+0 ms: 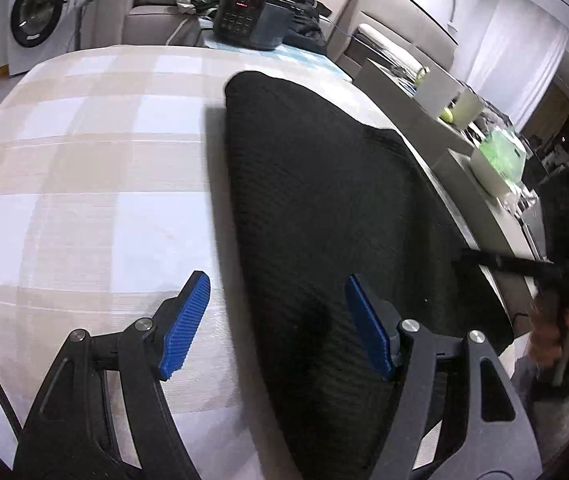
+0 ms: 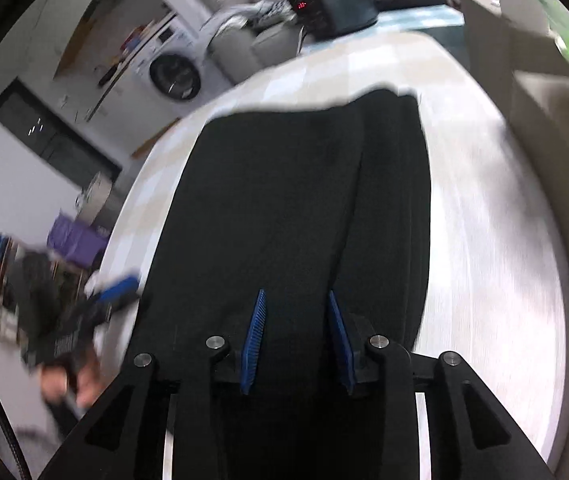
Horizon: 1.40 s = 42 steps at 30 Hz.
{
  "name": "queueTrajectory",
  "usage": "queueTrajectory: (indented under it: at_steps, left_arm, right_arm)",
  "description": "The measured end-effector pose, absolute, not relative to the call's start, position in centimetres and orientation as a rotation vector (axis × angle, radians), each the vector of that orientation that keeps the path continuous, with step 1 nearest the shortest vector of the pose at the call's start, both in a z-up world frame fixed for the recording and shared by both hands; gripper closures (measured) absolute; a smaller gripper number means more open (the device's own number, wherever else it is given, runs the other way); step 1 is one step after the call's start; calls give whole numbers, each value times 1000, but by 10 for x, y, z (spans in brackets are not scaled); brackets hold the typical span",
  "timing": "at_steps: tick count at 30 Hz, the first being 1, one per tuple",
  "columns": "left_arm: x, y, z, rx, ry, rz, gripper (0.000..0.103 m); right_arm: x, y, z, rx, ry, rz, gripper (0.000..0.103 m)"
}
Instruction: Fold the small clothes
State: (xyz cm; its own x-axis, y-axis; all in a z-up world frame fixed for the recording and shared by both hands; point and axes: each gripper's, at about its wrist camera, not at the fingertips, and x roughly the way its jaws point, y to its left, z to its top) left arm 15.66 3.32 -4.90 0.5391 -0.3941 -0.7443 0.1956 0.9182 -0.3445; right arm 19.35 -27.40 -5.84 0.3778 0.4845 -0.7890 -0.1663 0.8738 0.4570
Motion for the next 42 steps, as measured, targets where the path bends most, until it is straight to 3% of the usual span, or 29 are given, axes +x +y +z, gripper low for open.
queueTrajectory:
  at_steps: [4, 7, 12, 15, 20, 28, 30, 31, 32, 33, 34, 42]
  left_arm:
    - [166, 2, -52, -202, 953, -380, 36]
    - [171, -5, -55, -199, 969, -391, 36]
    - [176, 0, -56, -200, 978, -370, 36]
    - [180, 7, -61, -244, 996, -368, 36]
    - [191, 8, -66, -281, 1004, -374, 36]
    - [225, 1, -69, -345, 1008, -378, 37]
    - [232, 2, -70, -364, 1013, -364, 51]
    - [235, 3, -71, -367, 1015, -354, 65]
    - [237, 4, -73, -373, 1011, -348, 73]
    - [239, 5, -73, -383, 1004, -346, 78]
    - [240, 8, -74, -399, 993, -349, 83]
    - [253, 39, -68, -396, 958, -274, 86]
  right_arm:
    - [150, -269, -63, 301, 1135, 446, 70]
    - [130, -269, -58, 270, 1092, 428, 93]
    - [110, -266, -50, 170, 1073, 387, 94]
    - [108, -278, -58, 189, 1102, 351, 86]
    - [114, -309, -33, 326, 932, 285, 56]
    - [180, -324, -62, 501, 969, 201, 56]
    - [191, -316, -71, 485, 1020, 193, 56]
    - [189, -317, -72, 479, 1021, 195, 56]
    - [188, -314, -70, 464, 993, 194, 59]
    - [190, -310, -71, 437, 1003, 190, 76]
    - [191, -308, -71, 433, 1008, 197, 81]
    - [221, -268, -74, 369, 1030, 269, 85]
